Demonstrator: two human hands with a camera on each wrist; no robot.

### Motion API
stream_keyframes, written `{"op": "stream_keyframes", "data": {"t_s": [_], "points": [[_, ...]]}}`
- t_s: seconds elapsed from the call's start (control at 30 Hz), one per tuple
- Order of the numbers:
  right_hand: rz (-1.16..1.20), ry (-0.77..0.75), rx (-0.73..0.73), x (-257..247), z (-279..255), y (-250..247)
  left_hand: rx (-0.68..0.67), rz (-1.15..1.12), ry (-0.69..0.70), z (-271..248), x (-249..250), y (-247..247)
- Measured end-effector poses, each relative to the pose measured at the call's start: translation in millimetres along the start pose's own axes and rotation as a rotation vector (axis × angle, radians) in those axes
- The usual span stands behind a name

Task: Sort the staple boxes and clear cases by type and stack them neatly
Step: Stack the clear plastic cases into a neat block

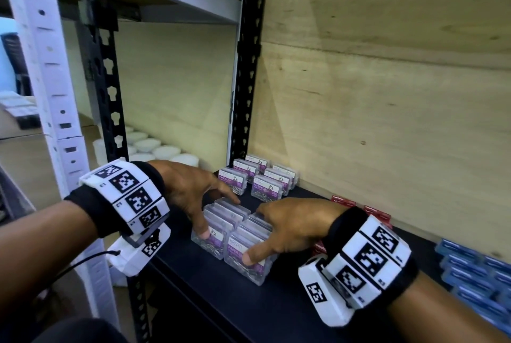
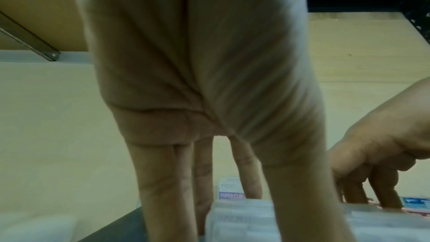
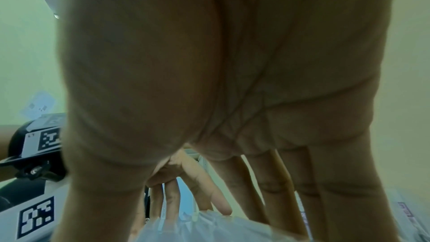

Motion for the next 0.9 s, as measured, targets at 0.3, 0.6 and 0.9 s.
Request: {"op": "stream_keyframes", "data": {"t_s": [0.3,0.6,0.9], "points": [[0.033,-0.001,0.075,22,10,-23,0.180,0.026,0.020,5,-2,-38],[-0.050,0.095,0.229,63,55,-64,0.387,0.204,0.044,61,-16,-69],[-0.105,0.095,0.162,68,99,-69,0.398,0.122,-0.003,100,-32,-77]]}}
Point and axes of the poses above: each hand's wrist, its own z-axis towards the middle knuckle, its own y-axis out of the palm, x = y × z, the point moved 4 cm from there along z, towards the middle knuckle, and after that the axes turned 6 degrees about -z, right-handed, at the moved point
